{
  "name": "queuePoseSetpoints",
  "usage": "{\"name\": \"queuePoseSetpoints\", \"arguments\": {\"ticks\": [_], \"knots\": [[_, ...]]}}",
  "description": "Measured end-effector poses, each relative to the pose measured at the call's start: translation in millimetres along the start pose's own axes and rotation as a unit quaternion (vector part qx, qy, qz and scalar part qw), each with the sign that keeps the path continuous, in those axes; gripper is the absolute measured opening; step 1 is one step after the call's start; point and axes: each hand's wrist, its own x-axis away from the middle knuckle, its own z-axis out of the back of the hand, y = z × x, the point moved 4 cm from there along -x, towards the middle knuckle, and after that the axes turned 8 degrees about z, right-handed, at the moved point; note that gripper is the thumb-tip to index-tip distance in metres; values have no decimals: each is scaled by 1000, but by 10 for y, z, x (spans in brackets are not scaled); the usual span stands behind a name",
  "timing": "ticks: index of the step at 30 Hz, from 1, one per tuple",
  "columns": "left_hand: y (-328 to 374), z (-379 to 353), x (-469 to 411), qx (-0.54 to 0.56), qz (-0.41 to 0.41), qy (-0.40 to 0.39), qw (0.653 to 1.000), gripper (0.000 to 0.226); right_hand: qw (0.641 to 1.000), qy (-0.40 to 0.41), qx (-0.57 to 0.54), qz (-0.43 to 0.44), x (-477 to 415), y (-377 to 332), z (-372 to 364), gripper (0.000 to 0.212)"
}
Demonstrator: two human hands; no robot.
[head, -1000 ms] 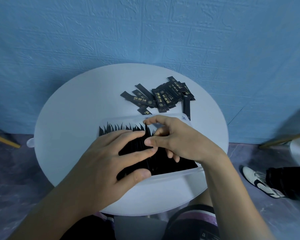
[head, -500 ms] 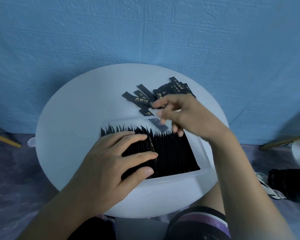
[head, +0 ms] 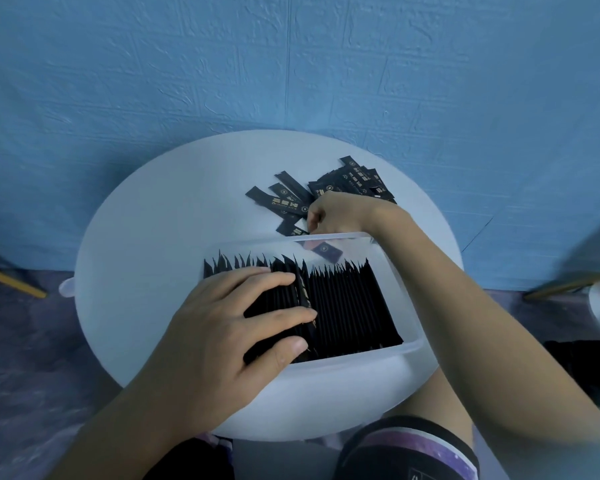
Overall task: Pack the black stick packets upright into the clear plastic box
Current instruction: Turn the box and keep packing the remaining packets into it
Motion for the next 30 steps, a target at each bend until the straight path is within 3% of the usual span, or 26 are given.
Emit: {"name": "queuePoseSetpoints", "arguments": {"ticks": [5,8,10,15,21,23,25,30], "knots": [[8,4,-3,2,4,1,1000,37,998,28,-52,19,9,59,60,13],[14,10,4,3,6,0,1000,37,976,127,-179,-6,-31,194,190,23],[15,15,4,5,7,2,1000,36,965,189,-181,-30,-68,283,254,23],[12,7,-1,7,11,1,1000,36,974,173,-129,-62,-174,351,145,16],[15,13,-5,11,11,3,1000,39,968,188,-164,-36,-139,350,135,26],[14,13,-4,11,12,3,1000,37,963,196,-181,-32,-56,341,170,15],[15,14,-1,9,12,3,1000,37,949,221,-226,-10,71,301,255,8],[15,11,-3,10,12,4,1000,36,904,292,-307,56,709,-37,498,26]]}}
